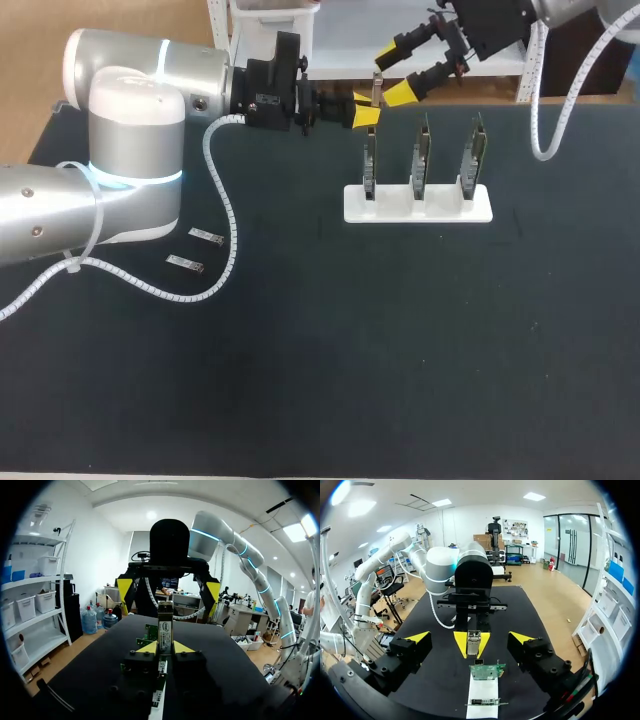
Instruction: Pick up the optical module with the left hand, and insert it into the network port with the right hand.
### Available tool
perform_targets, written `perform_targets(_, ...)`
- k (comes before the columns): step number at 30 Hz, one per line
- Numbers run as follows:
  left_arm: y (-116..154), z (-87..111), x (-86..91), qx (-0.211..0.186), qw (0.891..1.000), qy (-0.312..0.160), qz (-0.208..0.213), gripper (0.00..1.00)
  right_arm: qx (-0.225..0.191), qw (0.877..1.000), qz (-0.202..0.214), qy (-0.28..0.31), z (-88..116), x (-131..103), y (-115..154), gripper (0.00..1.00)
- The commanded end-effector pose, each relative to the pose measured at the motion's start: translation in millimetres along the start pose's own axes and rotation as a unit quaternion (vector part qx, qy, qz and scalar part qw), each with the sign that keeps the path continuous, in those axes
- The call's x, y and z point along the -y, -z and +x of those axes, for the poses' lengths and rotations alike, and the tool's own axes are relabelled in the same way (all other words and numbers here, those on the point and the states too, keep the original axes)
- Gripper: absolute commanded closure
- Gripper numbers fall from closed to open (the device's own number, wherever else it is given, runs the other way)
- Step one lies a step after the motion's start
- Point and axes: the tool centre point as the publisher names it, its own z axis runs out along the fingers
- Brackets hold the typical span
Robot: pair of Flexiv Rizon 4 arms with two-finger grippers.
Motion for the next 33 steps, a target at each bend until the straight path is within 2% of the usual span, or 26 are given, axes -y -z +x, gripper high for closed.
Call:
perform_targets(1, 0.5, 0.6, 2.3, 0.001, 1.0, -0.001, -0.003, 1.0, 0.0, 1.0, -0.008, -0.001, 0.2, 2.7, -3.0, 0.0)
perform_targets(13, 0.5, 0.6, 2.3, 0.001, 1.0, -0.001, -0.003, 1.0, 0.007, 1.0, -0.026, -0.001, -3.4, -0.3, -8.0, 0.0)
perform_targets(33, 0.5, 0.6, 2.3, 0.001, 1.0, -0.001, -0.003, 1.0, 0.004, 1.0, -0.023, 0.001, -5.2, -3.3, -10.8, 0.0)
